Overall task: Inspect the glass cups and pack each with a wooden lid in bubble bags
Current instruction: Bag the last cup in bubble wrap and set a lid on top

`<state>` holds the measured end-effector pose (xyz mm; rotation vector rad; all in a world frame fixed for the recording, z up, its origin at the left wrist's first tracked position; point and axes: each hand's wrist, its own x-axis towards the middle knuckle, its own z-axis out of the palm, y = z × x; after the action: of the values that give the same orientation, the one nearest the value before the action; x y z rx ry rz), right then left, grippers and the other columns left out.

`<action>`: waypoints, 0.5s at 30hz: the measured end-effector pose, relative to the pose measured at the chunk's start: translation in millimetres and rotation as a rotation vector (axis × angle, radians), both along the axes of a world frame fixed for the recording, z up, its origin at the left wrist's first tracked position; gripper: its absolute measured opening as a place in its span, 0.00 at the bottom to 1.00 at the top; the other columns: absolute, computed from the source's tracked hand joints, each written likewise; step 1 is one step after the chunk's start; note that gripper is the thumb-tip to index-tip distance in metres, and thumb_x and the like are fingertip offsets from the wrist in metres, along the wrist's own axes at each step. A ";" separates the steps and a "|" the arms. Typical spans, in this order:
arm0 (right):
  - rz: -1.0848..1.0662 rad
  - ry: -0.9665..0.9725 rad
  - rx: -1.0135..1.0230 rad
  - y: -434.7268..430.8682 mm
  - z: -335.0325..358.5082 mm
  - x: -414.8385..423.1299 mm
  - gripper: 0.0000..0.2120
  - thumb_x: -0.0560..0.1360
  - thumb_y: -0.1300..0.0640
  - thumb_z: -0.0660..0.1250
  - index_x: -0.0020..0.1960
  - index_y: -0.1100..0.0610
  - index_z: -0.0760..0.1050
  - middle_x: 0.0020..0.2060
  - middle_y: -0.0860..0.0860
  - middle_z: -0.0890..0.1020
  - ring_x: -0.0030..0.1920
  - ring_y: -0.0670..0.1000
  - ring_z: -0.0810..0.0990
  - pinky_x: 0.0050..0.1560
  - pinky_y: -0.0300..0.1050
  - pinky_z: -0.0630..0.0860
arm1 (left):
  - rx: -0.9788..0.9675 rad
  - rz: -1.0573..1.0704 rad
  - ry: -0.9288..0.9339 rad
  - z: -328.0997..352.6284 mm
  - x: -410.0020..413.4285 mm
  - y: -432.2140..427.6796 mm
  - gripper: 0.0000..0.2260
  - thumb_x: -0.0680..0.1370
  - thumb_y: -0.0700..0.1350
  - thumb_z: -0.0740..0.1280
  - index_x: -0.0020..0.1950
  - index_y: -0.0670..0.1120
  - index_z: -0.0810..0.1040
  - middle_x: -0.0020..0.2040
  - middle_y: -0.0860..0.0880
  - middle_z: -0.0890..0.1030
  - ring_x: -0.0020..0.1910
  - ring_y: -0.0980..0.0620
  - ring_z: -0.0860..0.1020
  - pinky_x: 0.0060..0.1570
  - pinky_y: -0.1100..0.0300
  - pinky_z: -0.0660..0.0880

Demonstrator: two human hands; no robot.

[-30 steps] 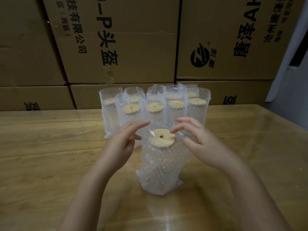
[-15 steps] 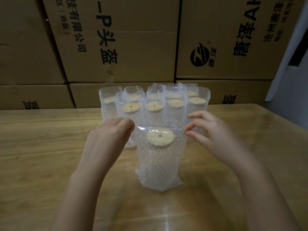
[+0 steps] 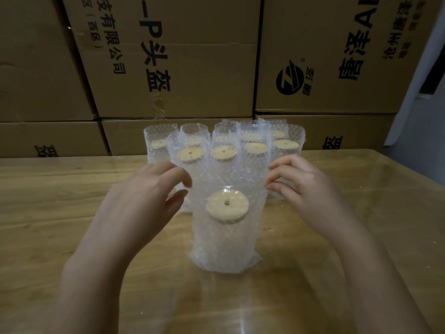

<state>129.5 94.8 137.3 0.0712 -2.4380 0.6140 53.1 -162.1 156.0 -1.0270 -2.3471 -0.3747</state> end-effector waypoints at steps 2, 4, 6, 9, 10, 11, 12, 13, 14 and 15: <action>0.051 -0.037 -0.048 -0.6 -0.4 -1.0 0.05 0.76 0.54 0.65 0.45 0.47 0.78 0.49 0.38 0.75 0.50 0.41 0.75 0.51 0.48 0.75 | -0.015 -0.004 -0.072 -3.9 -4.9 1.7 0.10 0.76 0.50 0.64 0.57 0.59 0.77 0.56 0.62 0.76 0.41 0.61 0.72 0.30 0.61 0.75; 0.084 -0.091 -0.088 -1.6 -1.3 -2.4 0.05 0.77 0.51 0.63 0.47 0.46 0.78 0.49 0.37 0.76 0.51 0.39 0.75 0.52 0.47 0.75 | -0.010 0.001 -0.106 -8.4 -8.5 5.3 0.11 0.77 0.51 0.63 0.60 0.59 0.76 0.58 0.62 0.75 0.43 0.61 0.73 0.34 0.58 0.77; 0.087 -0.143 -0.087 -1.5 -2.9 -3.4 0.04 0.77 0.50 0.63 0.49 0.45 0.77 0.48 0.37 0.76 0.51 0.37 0.75 0.53 0.44 0.75 | 0.004 0.021 -0.072 -10.8 -10.6 7.4 0.09 0.78 0.50 0.64 0.57 0.55 0.79 0.55 0.59 0.78 0.42 0.58 0.75 0.33 0.56 0.77; 0.070 -0.163 -0.085 0.0 -4.5 -4.2 0.04 0.77 0.53 0.65 0.46 0.45 0.77 0.44 0.37 0.78 0.47 0.36 0.76 0.47 0.35 0.72 | 0.052 0.034 -0.008 -10.8 -13.0 6.0 0.04 0.77 0.46 0.68 0.48 0.49 0.82 0.44 0.54 0.81 0.38 0.52 0.78 0.28 0.54 0.76; 0.053 -0.150 -0.089 0.1 -4.6 -4.6 0.04 0.77 0.54 0.65 0.46 0.45 0.77 0.42 0.37 0.78 0.46 0.36 0.76 0.45 0.32 0.71 | 0.070 0.027 0.002 -10.3 -12.9 6.0 0.03 0.76 0.45 0.69 0.47 0.47 0.82 0.42 0.53 0.81 0.36 0.51 0.78 0.28 0.53 0.76; 0.030 -0.123 -0.092 0.1 -4.5 -5.2 0.04 0.76 0.54 0.66 0.46 0.46 0.78 0.41 0.37 0.79 0.45 0.36 0.76 0.43 0.31 0.71 | 0.090 0.013 0.010 -9.9 -12.7 6.3 0.02 0.75 0.43 0.70 0.46 0.47 0.82 0.41 0.53 0.81 0.34 0.51 0.78 0.27 0.52 0.77; 0.005 -0.085 -0.092 -0.2 -4.1 -6.0 0.04 0.76 0.55 0.67 0.46 0.47 0.79 0.41 0.36 0.78 0.44 0.36 0.77 0.42 0.30 0.71 | 0.111 -0.006 0.017 -9.5 -12.4 6.8 0.01 0.75 0.42 0.71 0.45 0.46 0.82 0.41 0.53 0.82 0.33 0.50 0.78 0.27 0.52 0.77; -0.016 -0.043 -0.087 -0.9 -4.0 -6.4 0.04 0.76 0.56 0.68 0.46 0.48 0.80 0.40 0.36 0.78 0.43 0.36 0.77 0.42 0.29 0.72 | 0.128 -0.028 0.025 -9.4 -11.8 7.6 0.01 0.74 0.40 0.71 0.44 0.45 0.82 0.41 0.53 0.82 0.33 0.50 0.78 0.28 0.51 0.77; -0.034 -0.003 -0.073 -1.6 -3.9 -6.9 0.03 0.75 0.57 0.68 0.46 0.50 0.80 0.40 0.36 0.77 0.42 0.37 0.77 0.42 0.28 0.72 | 0.143 -0.048 0.028 -9.4 -11.5 8.2 0.01 0.74 0.39 0.71 0.44 0.45 0.83 0.41 0.52 0.82 0.33 0.49 0.79 0.29 0.50 0.78; -0.049 0.031 -0.051 -2.7 -3.9 -7.3 0.03 0.75 0.58 0.69 0.46 0.52 0.81 0.39 0.37 0.77 0.41 0.37 0.76 0.42 0.28 0.72 | 0.156 -0.063 0.024 -9.5 -11.6 8.6 0.02 0.74 0.39 0.71 0.44 0.44 0.83 0.41 0.52 0.82 0.34 0.50 0.79 0.30 0.50 0.78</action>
<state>122.2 92.1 133.4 0.0002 -2.3850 0.6485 41.6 -153.5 146.5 -1.0259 -2.2289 -0.5575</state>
